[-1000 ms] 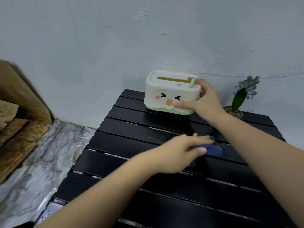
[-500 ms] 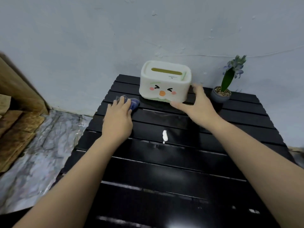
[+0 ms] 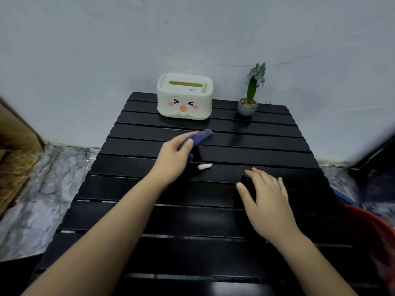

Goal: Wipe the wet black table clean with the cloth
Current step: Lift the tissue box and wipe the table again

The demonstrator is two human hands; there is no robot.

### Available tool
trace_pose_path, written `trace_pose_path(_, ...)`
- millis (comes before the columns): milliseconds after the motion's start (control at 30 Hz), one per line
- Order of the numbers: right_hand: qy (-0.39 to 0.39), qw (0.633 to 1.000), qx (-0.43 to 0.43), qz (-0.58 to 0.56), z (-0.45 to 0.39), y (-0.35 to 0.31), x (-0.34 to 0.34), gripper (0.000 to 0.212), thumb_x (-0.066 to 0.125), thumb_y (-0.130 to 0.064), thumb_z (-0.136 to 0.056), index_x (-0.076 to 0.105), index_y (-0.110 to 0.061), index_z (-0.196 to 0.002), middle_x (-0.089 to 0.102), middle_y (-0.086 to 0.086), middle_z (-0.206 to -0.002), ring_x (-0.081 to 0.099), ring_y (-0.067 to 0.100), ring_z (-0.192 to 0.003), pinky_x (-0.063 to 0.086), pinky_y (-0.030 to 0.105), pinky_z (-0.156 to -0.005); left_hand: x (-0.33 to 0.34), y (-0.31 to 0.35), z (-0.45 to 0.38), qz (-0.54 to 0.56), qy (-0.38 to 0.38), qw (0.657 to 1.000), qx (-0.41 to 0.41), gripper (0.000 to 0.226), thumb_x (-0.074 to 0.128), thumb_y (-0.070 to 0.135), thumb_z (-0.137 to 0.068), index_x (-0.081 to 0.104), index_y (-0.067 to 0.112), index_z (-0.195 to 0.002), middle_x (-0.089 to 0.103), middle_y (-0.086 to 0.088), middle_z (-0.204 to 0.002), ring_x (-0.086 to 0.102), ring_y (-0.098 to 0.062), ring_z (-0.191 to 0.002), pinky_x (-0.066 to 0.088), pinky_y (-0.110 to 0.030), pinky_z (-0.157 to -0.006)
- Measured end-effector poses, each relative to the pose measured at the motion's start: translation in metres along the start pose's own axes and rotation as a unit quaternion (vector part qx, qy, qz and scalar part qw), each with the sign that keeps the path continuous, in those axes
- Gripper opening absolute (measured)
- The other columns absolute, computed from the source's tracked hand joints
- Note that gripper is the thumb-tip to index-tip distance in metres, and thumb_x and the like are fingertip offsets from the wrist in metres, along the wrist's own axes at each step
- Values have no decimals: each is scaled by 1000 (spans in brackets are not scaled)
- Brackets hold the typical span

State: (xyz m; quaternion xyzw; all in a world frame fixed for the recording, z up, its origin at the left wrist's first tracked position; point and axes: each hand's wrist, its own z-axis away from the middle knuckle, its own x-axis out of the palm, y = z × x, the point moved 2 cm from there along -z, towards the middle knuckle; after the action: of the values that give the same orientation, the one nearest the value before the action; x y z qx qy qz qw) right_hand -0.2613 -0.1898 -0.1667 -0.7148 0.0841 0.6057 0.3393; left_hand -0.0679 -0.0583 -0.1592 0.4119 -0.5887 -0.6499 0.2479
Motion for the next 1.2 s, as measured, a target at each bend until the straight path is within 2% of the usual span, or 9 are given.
trace_pose_path(133, 13, 999, 34, 9, 39, 31, -24, 52, 41, -48, -97, 51, -21, -140, 45, -2, -149, 32, 15, -143, 8, 40, -122, -67, -25, -4, -243, 191, 951, -22, 37, 41, 17, -100, 54, 17, -135, 53, -1, -143, 52, -27, -127, 36, -36, -112)
trace_pose_path(267, 33, 997, 72, 18, 84, 57, -42, 53, 43, -48, -96, 53, -19, -139, 46, 1, -149, 31, 20, -145, 12, 42, -121, -65, -53, 14, -428, 182, 884, -37, 27, 39, 9, -99, 54, 4, -121, 45, -17, -144, 42, -41, -125, 29, -56, -109)
trace_pose_path(433, 37, 990, 135, -3, 130, 88, -50, 64, 35, -60, -89, 53, -23, -138, 42, 1, -152, 26, 21, -146, 22, 45, -118, 34, -33, 31, -415, 136, 899, 32, 27, 39, 12, -98, 54, 6, -120, 46, -15, -143, 42, -36, -126, 31, -47, -108)
trace_pose_path(633, 22, 993, 116, 3, 141, 93, -36, 77, 21, -71, -91, 39, -22, -149, 21, 0, -163, 4, 17, -152, -3, 34, -120, 193, 16, 70, -359, -33, 928, 93, 43, 39, 11, -98, 43, 11, -141, 32, -8, -157, 25, -26, -145, 15, -38, -120)
trace_pose_path(800, 15, 995, 95, 8, 144, 101, -39, 78, 16, -70, -89, 31, -27, -153, 14, -6, -164, -3, 11, -152, -6, 30, -120, 231, 51, 72, -83, -201, 976, 28, 40, 42, 19, -102, 51, 15, -140, 49, -5, -147, 38, -22, -142, 28, -35, -118)
trace_pose_path(900, 18, 996, 83, -15, 148, 106, -39, 78, 17, -71, -88, 30, -30, -153, 11, -10, -164, -7, 4, -150, -7, 27, -120, 188, 47, 50, -82, -51, 995, 38, 37, 44, 17, -101, 54, 15, -136, 53, -7, -144, 43, -30, -137, 33, -42, -115)
trace_pose_path(1000, 22, 996, 78, -25, 151, 106, -37, 74, 20, -68, -91, 28, -30, -154, 8, -12, -165, -12, 1, -149, -10, 27, -120, 107, 15, 24, -335, 137, 931, 54, 35, 40, 9, -97, 53, 6, -129, 51, -19, -139, 44, -42, -126, 34, -53, -106)
trace_pose_path(1067, 26, 996, 77, -28, 152, 105, -35, 74, 20, -67, -91, 27, -29, -154, 7, -11, -164, -13, 1, -149, -11, 27, -121, 56, -15, 15, -461, 177, 870, 2, 35, 40, 8, -92, 50, 2, -125, 49, -22, -136, 41, -45, -121, 33, -57, -102)
trace_pose_path(1200, 37, 996, 79, -30, 150, 104, -33, 76, 21, -68, -90, 29, -27, -154, 9, -9, -164, -10, 4, -150, -10, 28, -121, 43, -42, 9, -506, 165, 845, -51, 40, 42, 8, -93, 46, -1, -131, 43, -22, -144, 35, -44, -129, 28, -53, -109)
